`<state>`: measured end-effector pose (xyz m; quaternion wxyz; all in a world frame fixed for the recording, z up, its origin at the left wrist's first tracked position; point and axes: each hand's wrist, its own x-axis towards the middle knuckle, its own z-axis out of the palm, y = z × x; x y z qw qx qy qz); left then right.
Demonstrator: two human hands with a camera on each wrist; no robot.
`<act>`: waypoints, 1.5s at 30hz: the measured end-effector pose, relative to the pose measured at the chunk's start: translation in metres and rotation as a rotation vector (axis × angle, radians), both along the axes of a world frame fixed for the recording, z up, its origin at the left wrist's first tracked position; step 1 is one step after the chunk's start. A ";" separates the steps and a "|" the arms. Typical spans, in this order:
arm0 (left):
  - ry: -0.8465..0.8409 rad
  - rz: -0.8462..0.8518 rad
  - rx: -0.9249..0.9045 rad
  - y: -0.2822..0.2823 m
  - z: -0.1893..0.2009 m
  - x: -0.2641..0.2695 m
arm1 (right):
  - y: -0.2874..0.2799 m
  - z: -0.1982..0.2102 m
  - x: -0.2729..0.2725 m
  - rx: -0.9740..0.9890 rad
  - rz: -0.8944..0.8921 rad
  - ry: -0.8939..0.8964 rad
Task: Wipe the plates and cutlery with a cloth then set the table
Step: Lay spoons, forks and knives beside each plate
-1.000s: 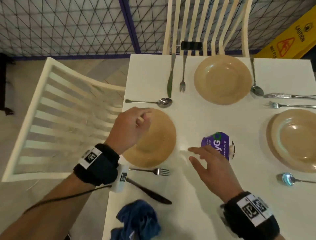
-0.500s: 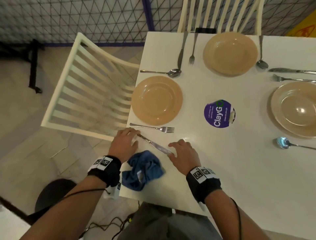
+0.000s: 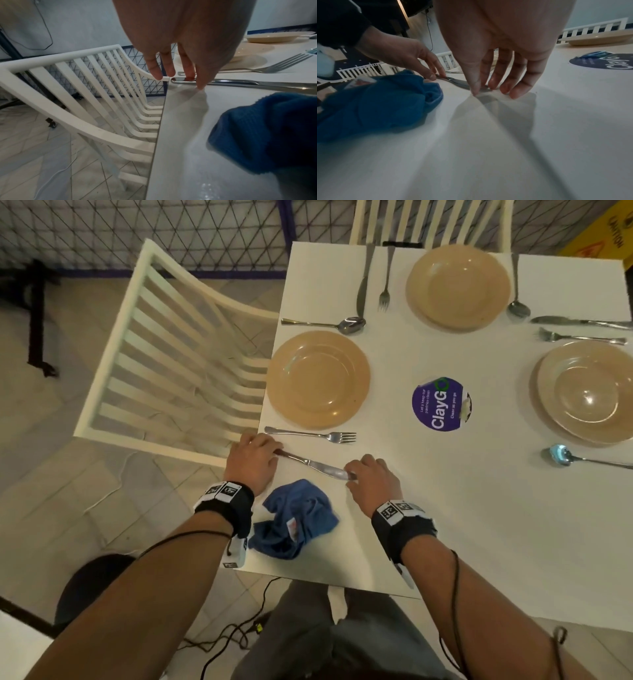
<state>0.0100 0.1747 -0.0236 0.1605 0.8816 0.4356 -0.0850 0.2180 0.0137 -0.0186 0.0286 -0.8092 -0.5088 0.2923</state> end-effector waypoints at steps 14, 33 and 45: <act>-0.189 0.114 -0.104 0.009 -0.007 -0.020 | 0.015 0.000 0.004 0.038 -0.179 0.013; -0.172 0.069 -0.105 0.011 -0.002 -0.023 | 0.017 0.000 0.003 0.036 -0.220 0.023; -0.112 0.075 -0.124 0.012 0.005 -0.024 | 0.018 -0.002 0.003 0.014 -0.216 0.024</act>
